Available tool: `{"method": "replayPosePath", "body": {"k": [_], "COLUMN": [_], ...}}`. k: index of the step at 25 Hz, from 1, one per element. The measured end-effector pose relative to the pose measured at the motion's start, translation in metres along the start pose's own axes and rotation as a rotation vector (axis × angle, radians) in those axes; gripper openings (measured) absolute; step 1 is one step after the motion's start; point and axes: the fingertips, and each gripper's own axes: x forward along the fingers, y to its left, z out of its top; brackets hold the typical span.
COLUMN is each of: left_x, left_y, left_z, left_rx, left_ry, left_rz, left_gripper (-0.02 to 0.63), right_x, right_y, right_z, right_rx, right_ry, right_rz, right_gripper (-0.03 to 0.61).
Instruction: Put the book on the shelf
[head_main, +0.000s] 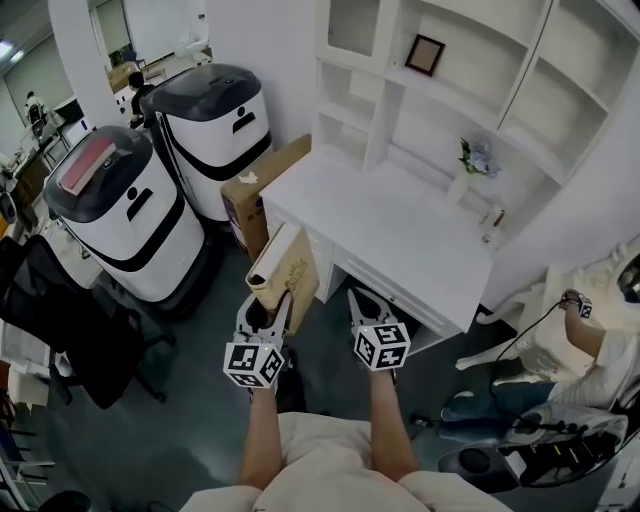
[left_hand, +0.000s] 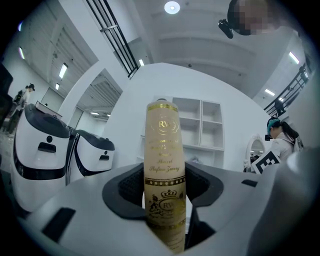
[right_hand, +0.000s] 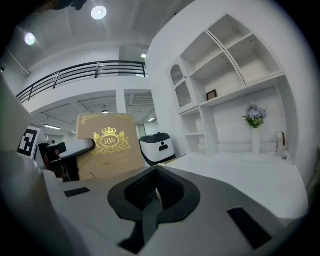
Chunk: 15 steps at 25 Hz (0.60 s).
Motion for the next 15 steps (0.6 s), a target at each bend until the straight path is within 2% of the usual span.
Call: {"method": "replayPosePath", "body": {"k": [9, 15], "left_x": [0.113, 0.188], "left_y": [0.074, 0.118], "left_z": [0.021, 0.032], "left_rx": [0.034, 0.082], "left_ry": [0.008, 0.039], "left_rz": [-0.027, -0.092], "left_gripper": [0.216, 0.216], "right_x": [0.111, 0.179], "right_y": [-0.032, -0.056], "right_z": [0.055, 0.082], "right_rx": [-0.002, 0.022], "right_ry": [-0.029, -0.047], "right_rz": [-0.04, -0.102], "right_gripper": [0.026, 0.026]}}
